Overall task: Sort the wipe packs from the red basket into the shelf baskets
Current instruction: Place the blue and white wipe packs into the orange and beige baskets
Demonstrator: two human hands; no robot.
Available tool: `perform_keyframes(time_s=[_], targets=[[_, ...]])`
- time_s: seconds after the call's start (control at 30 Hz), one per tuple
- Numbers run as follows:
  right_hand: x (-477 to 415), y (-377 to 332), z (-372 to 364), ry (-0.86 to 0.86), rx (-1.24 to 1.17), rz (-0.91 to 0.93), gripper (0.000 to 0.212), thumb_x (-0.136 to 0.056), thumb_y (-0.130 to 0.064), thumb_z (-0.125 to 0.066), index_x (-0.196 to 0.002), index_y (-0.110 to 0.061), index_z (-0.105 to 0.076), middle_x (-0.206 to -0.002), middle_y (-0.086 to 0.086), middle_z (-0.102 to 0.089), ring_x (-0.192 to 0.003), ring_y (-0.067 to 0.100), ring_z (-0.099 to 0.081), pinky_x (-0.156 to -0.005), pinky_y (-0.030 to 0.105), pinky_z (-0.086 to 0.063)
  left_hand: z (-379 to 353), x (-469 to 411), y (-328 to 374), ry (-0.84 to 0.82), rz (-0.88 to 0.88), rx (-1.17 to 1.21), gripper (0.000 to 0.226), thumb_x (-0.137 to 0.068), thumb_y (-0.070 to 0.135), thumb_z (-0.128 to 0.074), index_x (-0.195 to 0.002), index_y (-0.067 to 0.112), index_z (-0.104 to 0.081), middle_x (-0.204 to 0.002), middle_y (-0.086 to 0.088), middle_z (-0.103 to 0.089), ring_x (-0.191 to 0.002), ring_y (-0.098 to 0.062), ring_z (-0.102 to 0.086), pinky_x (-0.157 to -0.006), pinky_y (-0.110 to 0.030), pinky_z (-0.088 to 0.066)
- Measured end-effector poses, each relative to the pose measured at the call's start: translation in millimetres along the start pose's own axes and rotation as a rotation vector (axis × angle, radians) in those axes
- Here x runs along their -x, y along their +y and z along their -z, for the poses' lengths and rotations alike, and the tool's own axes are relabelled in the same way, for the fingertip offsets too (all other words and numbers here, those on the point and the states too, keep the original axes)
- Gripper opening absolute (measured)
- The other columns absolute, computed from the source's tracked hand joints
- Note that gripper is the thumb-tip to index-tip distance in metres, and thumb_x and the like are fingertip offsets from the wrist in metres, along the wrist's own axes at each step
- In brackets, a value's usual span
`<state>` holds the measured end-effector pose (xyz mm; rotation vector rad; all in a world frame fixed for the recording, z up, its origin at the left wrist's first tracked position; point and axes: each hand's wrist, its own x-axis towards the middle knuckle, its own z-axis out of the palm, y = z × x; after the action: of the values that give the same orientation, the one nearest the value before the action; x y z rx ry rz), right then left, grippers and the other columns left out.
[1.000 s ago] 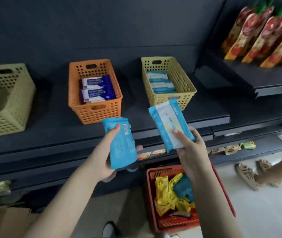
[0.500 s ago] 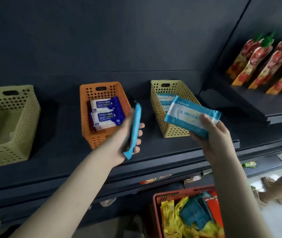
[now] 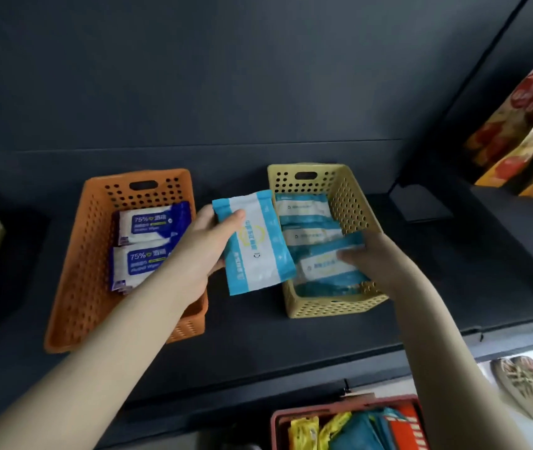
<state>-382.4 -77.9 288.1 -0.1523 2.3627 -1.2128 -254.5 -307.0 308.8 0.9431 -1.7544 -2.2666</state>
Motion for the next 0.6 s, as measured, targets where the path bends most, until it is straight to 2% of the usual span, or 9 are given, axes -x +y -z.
perform_keyframes(time_s=[0.1, 0.2, 0.3, 0.37, 0.43, 0.6], targets=[[-10, 3, -7, -0.101, 0.203, -0.035, 0.015, -0.085, -0.01, -0.064, -0.099, -0.016, -0.063, -0.092, 0.01, -0.069, -0.084, 0.028, -0.069, -0.076, 0.044, -0.058, -1, -12, -2, 0.015, -0.03, 0.0, 0.024, -0.091, 0.032, -0.064, -0.114, 0.026, -0.061, -0.109, 0.001, -0.071, -0.099, -0.015, -0.07, -0.072, -0.035, -0.057], [-15, 5, -11, -0.148, 0.229, -0.057, 0.013, -0.085, -0.01, -0.064, -0.097, -0.016, -0.063, -0.095, 0.006, -0.071, -0.084, 0.02, -0.069, -0.078, 0.042, -0.058, -1, -22, -3, 0.03, -0.062, -0.04, 0.024, -0.092, 0.034, -0.062, -0.112, 0.022, -0.059, -0.11, -0.003, -0.069, -0.098, -0.02, -0.07, -0.071, -0.037, -0.057], [-15, 4, -14, -0.098, 0.402, -0.052, 0.013, -0.086, -0.014, -0.065, -0.099, -0.014, -0.063, -0.099, 0.005, -0.07, -0.088, 0.02, -0.067, -0.076, 0.034, -0.056, -2, -28, -3, 0.037, -0.077, -0.067, 0.025, -0.093, 0.037, -0.059, -0.11, 0.019, -0.058, -0.107, -0.005, -0.069, -0.095, -0.02, -0.071, -0.071, -0.039, -0.057], [-13, 1, -16, -0.039, 0.56, -0.078, 0.031, -0.084, -0.02, -0.07, -0.112, -0.01, -0.061, -0.105, 0.008, -0.067, -0.092, 0.021, -0.065, -0.074, 0.031, -0.054, -3, -29, -3, 0.036, -0.087, -0.096, 0.025, -0.093, 0.04, -0.057, -0.107, 0.02, -0.059, -0.104, -0.005, -0.07, -0.093, -0.019, -0.071, -0.074, -0.042, -0.059], [-11, -1, -18, 0.008, 0.675, -0.092, 0.043, -0.081, -0.025, -0.074, -0.117, -0.008, -0.059, -0.106, 0.008, -0.066, -0.091, 0.021, -0.064, -0.07, 0.029, -0.052, -4, -29, -1, 0.035, -0.095, -0.129, 0.026, -0.094, 0.043, -0.055, -0.105, 0.02, -0.059, -0.103, -0.005, -0.069, -0.093, -0.019, -0.07, -0.075, -0.043, -0.059], [-7, -3, -20, 0.115, 0.759, -0.063, 0.04, -0.078, -0.031, -0.076, -0.112, -0.015, -0.064, -0.092, 0.0, -0.065, -0.078, 0.017, -0.061, -0.062, 0.028, -0.05, -4, -31, 5, 0.064, -0.045, -0.047, 0.022, -0.095, 0.041, -0.053, -0.094, 0.019, -0.056, -0.1, -0.009, -0.07, -0.084, -0.021, -0.073, -0.067, -0.04, -0.059]])
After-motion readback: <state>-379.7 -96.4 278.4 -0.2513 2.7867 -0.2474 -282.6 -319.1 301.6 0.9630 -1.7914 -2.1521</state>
